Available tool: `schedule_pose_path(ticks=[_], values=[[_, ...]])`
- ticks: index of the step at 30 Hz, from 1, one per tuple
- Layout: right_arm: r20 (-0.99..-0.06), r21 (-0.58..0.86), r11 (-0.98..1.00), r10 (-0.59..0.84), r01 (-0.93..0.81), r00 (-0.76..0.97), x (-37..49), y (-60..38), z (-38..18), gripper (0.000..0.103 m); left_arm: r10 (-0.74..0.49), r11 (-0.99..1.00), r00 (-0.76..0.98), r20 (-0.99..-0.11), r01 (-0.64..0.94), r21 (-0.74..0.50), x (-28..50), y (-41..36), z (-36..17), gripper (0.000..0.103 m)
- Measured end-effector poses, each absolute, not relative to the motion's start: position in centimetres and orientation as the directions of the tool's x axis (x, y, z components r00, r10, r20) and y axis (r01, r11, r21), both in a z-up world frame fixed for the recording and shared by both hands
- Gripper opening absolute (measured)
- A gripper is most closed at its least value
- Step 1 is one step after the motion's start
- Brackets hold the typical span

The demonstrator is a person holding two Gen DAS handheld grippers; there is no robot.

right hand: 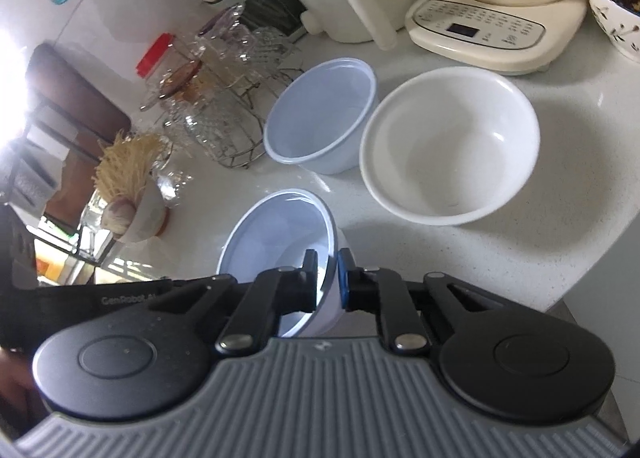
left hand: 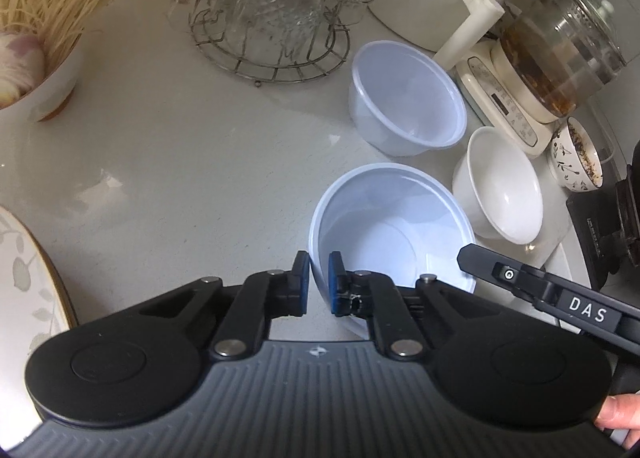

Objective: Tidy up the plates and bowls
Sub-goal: 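Lift the plastic bowl with both grippers and carry it toward the plates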

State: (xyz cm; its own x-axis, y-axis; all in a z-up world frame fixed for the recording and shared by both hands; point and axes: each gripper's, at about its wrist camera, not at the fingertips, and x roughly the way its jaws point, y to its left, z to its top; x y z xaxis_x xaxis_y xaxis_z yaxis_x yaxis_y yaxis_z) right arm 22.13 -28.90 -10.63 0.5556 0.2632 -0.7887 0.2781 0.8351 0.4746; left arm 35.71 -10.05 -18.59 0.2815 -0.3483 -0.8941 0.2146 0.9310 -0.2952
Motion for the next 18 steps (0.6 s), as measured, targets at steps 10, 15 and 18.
schedule_pose_path(ticks=[10, 15, 18], values=[[-0.752, 0.496, 0.849, 0.318, 0.179, 0.577, 23.0, -27.0, -9.4, 0.013, -0.354, 0.935, 0.323, -0.878, 0.151, -0.321, 34.7, -6.8, -16.9, 0.011], [-0.734, 0.514, 0.849, 0.365, 0.118, 0.572, 24.0, -25.4, -9.0, 0.013, -0.33, 0.944, 0.357, -0.874, 0.101, -0.315, 34.1, -4.5, -15.7, 0.011], [-0.729, 0.518, 0.851, 0.387, 0.086, 0.564, 24.7, -24.4, -9.1, 0.013, -0.318, 0.946, 0.376, -0.87, 0.07, -0.315, 33.8, -3.2, -15.3, 0.012]])
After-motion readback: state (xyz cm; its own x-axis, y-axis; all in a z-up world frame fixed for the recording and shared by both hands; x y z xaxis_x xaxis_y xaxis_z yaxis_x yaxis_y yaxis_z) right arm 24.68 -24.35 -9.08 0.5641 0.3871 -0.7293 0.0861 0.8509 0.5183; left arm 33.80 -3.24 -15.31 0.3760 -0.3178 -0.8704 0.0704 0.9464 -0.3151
